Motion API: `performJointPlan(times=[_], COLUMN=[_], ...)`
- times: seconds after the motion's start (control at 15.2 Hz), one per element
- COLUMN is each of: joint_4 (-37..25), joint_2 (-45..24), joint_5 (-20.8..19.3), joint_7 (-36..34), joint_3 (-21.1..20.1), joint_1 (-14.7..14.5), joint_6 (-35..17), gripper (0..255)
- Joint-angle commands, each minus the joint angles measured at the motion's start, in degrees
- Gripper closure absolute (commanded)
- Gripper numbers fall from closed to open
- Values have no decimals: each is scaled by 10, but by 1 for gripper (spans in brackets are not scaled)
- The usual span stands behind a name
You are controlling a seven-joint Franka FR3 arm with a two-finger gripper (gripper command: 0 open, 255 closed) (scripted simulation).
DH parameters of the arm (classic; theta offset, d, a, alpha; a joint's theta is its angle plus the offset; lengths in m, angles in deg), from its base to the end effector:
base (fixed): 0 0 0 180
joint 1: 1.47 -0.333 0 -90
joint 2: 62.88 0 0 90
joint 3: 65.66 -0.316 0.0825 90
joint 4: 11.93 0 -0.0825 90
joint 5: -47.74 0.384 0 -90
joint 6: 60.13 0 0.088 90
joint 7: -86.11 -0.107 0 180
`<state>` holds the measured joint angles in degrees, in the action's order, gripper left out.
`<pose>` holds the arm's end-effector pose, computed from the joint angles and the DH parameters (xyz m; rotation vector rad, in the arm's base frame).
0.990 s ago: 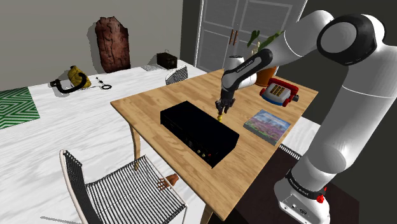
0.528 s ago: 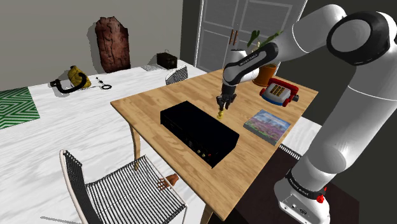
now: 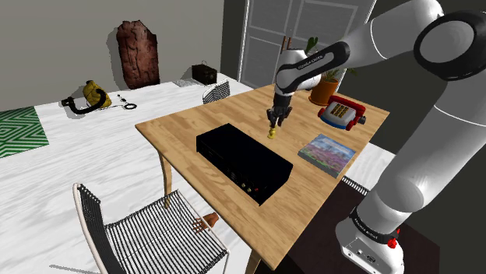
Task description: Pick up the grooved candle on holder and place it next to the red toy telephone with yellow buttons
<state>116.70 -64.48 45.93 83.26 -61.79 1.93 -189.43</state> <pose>0.5197 -0.0671 0.3532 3.1064 -0.2434 -0.0268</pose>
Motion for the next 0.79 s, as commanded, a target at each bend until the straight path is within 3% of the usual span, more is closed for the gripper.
performJointPlan(times=[0.0, 0.73], joint_4=[-7, -51], joint_2=[8, 47], joint_5=[0, -2], joint_7=[1, 1], joint_3=[0, 0], joint_1=[0, 0], joint_6=[15, 98], gripper=[255, 255])
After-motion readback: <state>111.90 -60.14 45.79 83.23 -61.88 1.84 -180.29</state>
